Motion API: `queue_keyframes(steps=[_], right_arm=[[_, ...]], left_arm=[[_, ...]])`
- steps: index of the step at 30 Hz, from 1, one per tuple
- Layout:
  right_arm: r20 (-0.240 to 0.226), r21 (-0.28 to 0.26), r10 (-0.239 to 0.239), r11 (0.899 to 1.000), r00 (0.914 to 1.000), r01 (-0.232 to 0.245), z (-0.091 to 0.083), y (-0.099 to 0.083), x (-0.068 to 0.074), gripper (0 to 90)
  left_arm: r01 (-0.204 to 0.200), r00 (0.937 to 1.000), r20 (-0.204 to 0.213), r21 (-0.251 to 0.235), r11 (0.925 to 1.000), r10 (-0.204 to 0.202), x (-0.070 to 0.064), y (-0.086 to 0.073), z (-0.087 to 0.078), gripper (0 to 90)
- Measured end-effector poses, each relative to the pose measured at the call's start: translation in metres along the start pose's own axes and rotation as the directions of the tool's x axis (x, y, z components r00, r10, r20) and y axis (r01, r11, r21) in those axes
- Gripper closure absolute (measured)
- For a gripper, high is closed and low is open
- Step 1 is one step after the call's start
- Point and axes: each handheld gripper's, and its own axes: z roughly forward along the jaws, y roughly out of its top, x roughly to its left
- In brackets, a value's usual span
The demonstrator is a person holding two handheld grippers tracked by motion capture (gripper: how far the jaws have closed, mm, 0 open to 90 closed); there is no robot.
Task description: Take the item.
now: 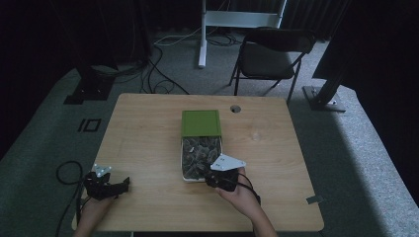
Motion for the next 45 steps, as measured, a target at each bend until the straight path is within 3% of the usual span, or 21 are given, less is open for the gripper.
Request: queue_keyframes(steps=[21,29,38,45], right_arm=[[0.019,-0.092,0.011,0.996,0.9998,-0.009,-0.028,0.037,-0.022,73.4],[0.043,-0.124,0.036,0.992,0.9984,-0.031,-0.036,0.047,-0.039,73.5],[0.117,-0.151,0.076,0.987,0.9902,-0.058,-0.042,0.045,-0.068,73.6],[0.193,-0.163,0.102,0.984,0.9759,-0.071,-0.046,0.041,-0.093,73.6]], left_arm=[[0.001,1.0000,0.001,0.000,1.0000,-0.001,0.000,0.000,0.000,2.3],[0.001,1.0000,0.001,0.000,1.0000,-0.001,0.000,0.000,0.000,2.3],[0.001,1.0000,0.000,-0.001,1.0000,-0.001,0.000,0.000,0.000,2.3],[0.001,1.0000,0.000,-0.001,1.0000,-0.001,0.000,0.000,0.000,2.3]])
